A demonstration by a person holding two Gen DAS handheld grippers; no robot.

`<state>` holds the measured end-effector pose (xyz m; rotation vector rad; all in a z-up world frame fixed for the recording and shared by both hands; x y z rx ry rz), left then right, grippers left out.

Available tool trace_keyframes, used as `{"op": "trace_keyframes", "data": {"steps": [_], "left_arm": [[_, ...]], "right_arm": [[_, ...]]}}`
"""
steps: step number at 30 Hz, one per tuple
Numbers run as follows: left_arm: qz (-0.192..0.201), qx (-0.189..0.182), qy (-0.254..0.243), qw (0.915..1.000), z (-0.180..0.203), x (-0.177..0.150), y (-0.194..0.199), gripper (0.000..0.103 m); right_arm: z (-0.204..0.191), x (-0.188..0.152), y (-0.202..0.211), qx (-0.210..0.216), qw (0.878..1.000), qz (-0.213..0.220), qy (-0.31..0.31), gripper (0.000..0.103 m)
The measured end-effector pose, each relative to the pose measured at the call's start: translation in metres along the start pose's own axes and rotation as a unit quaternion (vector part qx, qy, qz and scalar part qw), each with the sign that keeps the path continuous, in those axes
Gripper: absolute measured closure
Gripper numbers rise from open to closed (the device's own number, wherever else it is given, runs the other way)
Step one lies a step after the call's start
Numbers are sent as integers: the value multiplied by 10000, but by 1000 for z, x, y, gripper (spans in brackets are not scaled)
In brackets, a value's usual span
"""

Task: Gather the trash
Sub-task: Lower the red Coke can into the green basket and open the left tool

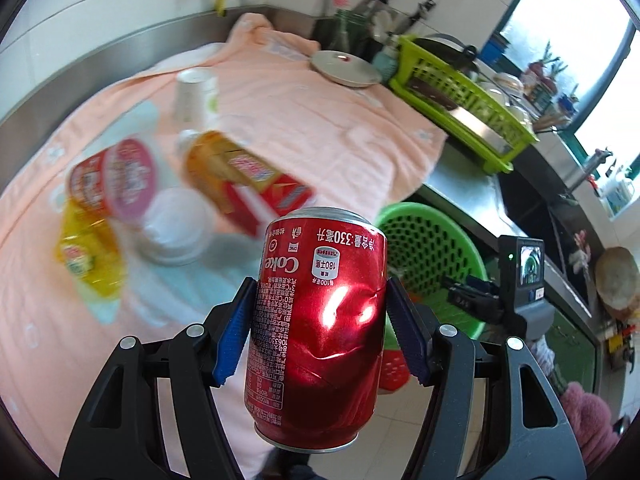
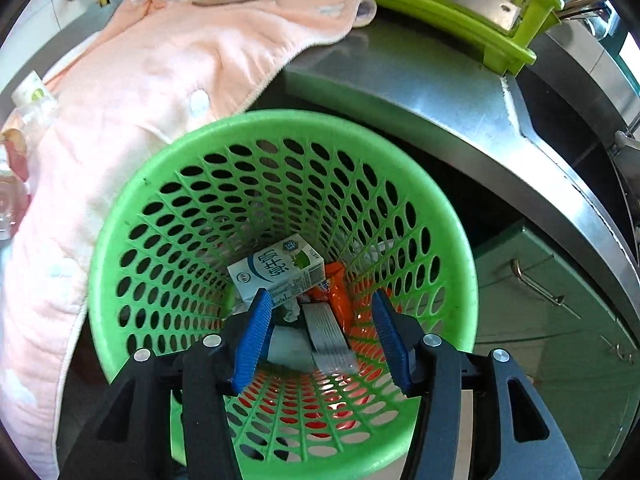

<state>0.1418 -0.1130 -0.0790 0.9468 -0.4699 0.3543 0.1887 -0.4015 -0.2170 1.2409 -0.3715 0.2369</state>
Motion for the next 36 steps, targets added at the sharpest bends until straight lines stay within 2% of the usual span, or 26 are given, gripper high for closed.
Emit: {"op": "trace_keyframes", "data": {"steps": [6,11,17,23,30,36], "left_arm": [[-45,-274,-331,9991,36,9,-37,39],[-160,-511,-364,9979,57,14,-79,39],[-337,-747,-388,9959,74,18,-124,39],[-541,-816,-318,9947,82,13,-158,38],[-670,-829,-236,9940,81,5,-169,34],[-548,-726,-296,9954,75,5,-146,34]], "right_arm": [[11,-1,31,248,9992,274,-166,46],[18,-5,50,404,9980,400,-266,41],[28,-14,64,365,9973,559,-301,37],[37,-23,72,236,9970,695,-226,31],[44,-30,75,299,9968,679,-304,28],[35,-28,87,449,9956,800,-213,28]]}}
Point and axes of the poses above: each gripper's, at about its wrist camera, not at the fingertips, and y roughly against the way its jaws point, z to its right, x to its top, the point moved 5 cm from there along -y, roughly the way its jaws point, and after that the axes turned 15 degrees about -x, right-handed, at the moved point
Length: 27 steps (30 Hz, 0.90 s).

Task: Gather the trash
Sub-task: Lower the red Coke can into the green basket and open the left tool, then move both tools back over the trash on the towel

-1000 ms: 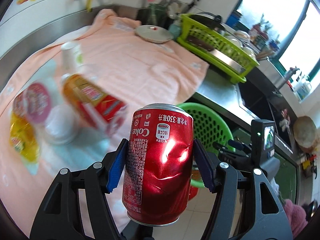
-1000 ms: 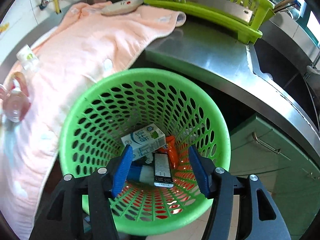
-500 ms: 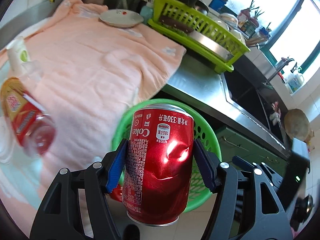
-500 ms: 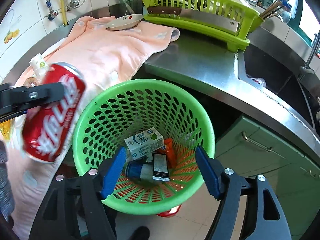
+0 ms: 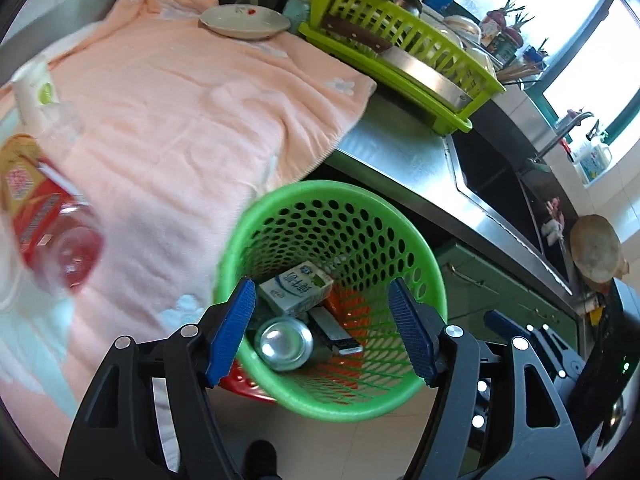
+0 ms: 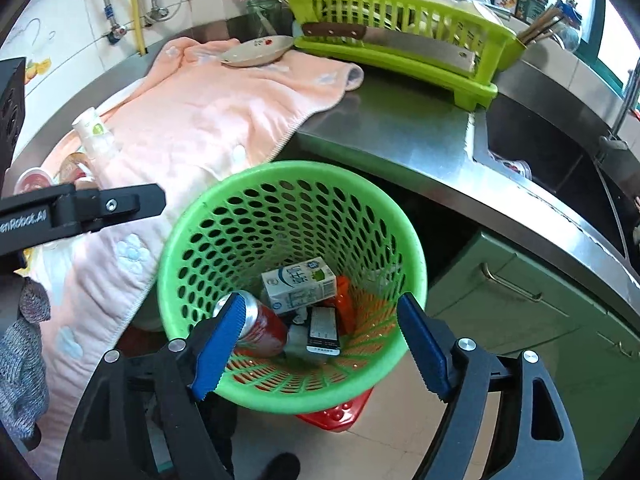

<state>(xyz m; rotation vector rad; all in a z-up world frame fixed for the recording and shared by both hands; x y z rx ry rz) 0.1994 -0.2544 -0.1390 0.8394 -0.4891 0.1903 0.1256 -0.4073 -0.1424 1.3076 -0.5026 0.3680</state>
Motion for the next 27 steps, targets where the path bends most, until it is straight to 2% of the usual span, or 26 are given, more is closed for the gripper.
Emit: {"op": "trace_keyframes", "data": {"steps": [6,13,20,27], "left_arm": [[240,248,-5,9994,-11,-4,43,34],[544,496,-15,9973,-28,-17,101,34],[890,820,258,9923,-69,-31,165,34],[1218,1325,611,9818,-123,-48,224,34]], "right_arm": [[-22,6,15,264,9996,114,55,28],[-66,9,35,626,9975,234,216,27],[-127,15,57,969,9930,375,568,26],[-193,16,72,1272,9871,417,883,25]]}}
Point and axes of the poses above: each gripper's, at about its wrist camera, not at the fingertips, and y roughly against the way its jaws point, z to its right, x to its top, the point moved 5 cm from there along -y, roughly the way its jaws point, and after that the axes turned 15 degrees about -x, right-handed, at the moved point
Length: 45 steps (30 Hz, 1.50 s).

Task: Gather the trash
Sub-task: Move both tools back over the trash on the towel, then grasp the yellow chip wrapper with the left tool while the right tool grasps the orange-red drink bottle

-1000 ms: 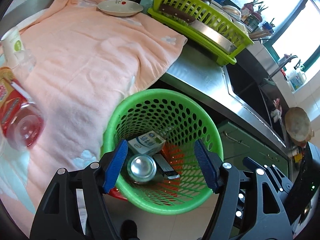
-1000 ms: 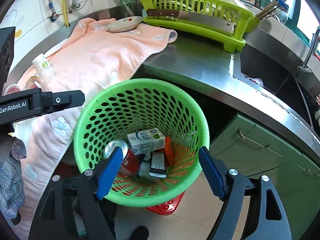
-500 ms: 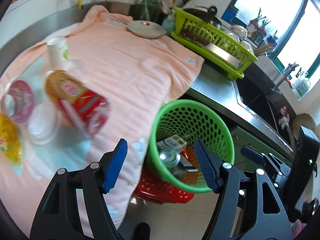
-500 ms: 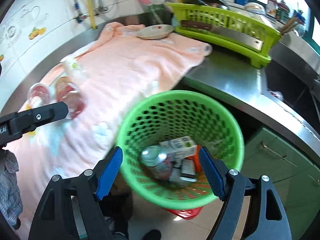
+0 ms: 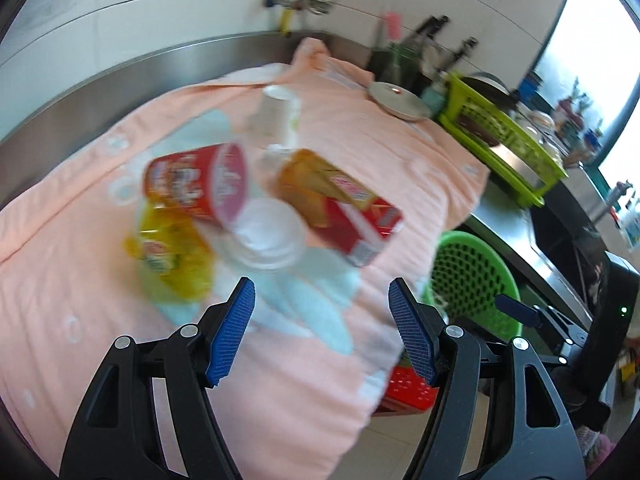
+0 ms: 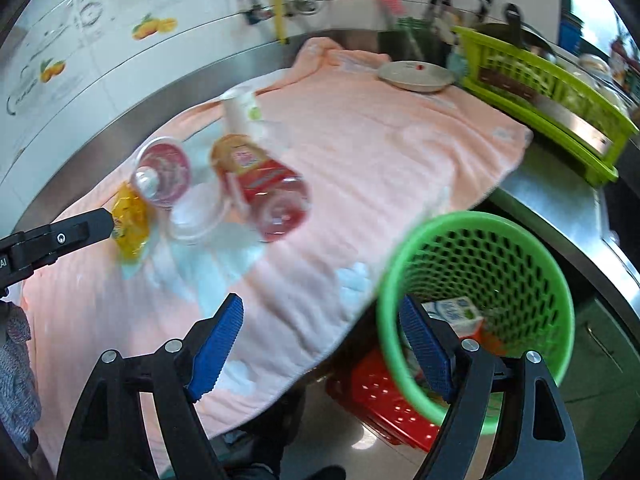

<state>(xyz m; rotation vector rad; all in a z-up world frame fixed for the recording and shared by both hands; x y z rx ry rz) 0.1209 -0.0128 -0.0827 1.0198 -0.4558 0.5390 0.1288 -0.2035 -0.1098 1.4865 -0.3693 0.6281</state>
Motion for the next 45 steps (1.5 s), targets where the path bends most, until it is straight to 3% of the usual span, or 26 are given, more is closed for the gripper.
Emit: {"op": "trace_keyframes", "data": {"steps": [5,8,12,23,34,45], "left_arm": [[123,340,414,9985,-53,4,14,34],[155,508,680,9963,-81,7,14,22],[59,525,851,9950,-102,12,1,22],[-178,639,1249,9899,-136,20,-38,22],[-338,413,1274,9904,-145,23,-54,24],[-451,-19,1115,9927,-134,21,-57,56]], "right_arm": [[-32,7,-5,119,9998,-3,134,25],[-50,13,-7,196,9996,-4,187,25],[-66,17,-9,257,9993,-7,256,25],[-87,32,-17,341,9987,12,372,22],[-99,57,-18,418,9947,171,919,20],[-86,83,-50,312,9926,-5,1175,20]]}}
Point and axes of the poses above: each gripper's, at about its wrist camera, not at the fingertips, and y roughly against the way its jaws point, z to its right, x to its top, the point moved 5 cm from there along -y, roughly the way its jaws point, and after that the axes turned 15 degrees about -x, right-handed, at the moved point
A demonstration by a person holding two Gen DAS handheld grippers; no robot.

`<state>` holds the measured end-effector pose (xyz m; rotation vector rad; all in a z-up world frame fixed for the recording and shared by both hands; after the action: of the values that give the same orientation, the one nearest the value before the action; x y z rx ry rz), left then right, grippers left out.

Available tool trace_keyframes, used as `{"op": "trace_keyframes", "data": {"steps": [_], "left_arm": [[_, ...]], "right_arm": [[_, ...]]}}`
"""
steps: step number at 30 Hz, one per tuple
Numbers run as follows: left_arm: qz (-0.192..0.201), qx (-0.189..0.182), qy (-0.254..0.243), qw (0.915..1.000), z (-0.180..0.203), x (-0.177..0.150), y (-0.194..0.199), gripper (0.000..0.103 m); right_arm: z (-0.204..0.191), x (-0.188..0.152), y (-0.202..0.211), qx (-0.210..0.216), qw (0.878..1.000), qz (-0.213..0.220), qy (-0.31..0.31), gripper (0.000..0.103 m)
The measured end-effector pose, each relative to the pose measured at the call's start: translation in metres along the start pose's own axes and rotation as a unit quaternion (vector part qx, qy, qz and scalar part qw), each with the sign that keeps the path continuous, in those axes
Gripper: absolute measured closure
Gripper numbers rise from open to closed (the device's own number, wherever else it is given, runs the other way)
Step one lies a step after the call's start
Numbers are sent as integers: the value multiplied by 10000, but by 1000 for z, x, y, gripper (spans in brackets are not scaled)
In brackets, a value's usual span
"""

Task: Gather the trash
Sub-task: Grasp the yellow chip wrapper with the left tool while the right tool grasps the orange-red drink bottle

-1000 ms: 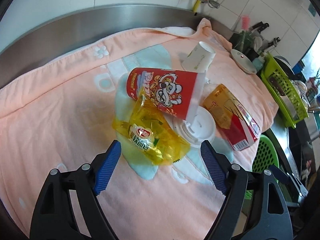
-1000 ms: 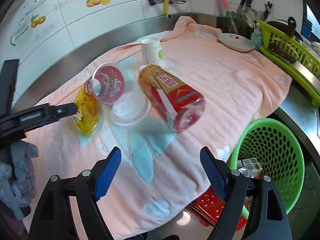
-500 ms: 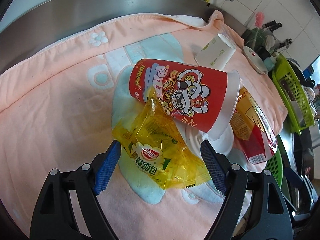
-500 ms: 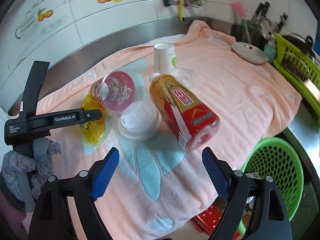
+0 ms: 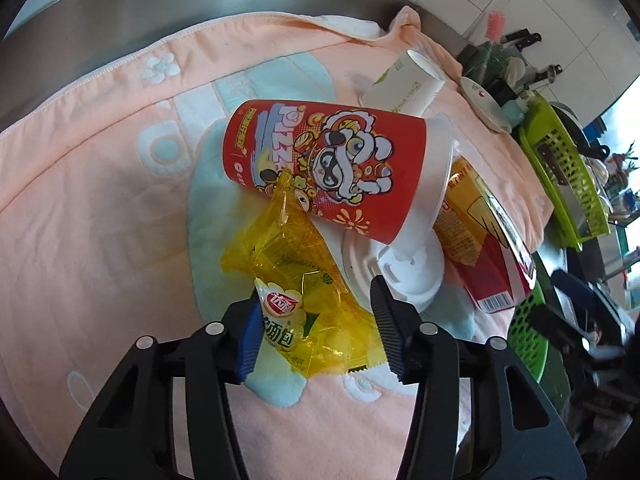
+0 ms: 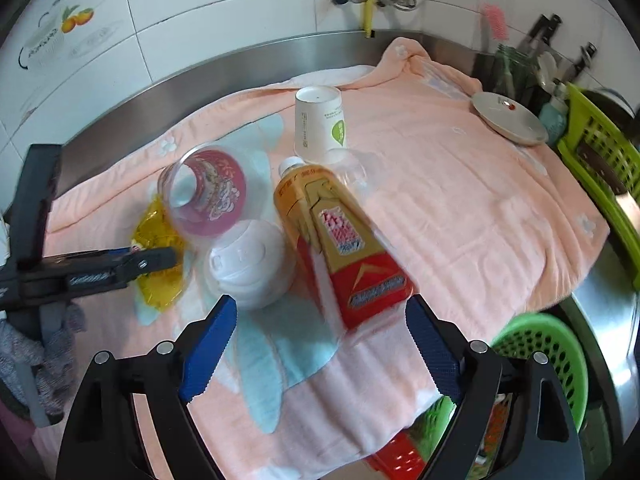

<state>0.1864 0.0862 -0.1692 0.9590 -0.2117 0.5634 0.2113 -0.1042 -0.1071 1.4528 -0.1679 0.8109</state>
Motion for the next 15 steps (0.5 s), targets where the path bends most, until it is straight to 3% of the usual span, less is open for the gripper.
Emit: {"op": "trace_keyframes", "data": {"steps": [1,3,6,15], "left_arm": [[-5,-11,-9,10000,1,-1,1,58],[-30,-20,-42,10000,1,-3,3,73],[-28,-89,-59,9999,1,-4,8,78],[-77,-189,-67,9998,-1,-4,12,79]], "right_arm": [[1,4,-4,8,10000,-16,75,20],[3,12,-15,22,9997,-78,223,20],[0,22,-28,53,9989,-192,424,20],[-14,40,-65,128,9945,-509,906,21]]}}
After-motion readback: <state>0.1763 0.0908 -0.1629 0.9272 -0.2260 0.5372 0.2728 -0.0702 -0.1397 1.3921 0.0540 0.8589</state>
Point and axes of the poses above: each gripper's, at about its wrist camera, not at the fingertips, and y roughly against the way its jaws point, z to its right, x to its top, the point moved 5 cm from there along -y, roughly the way its jaws point, and after that the axes turned 15 degrees about -x, right-handed, at the moved point
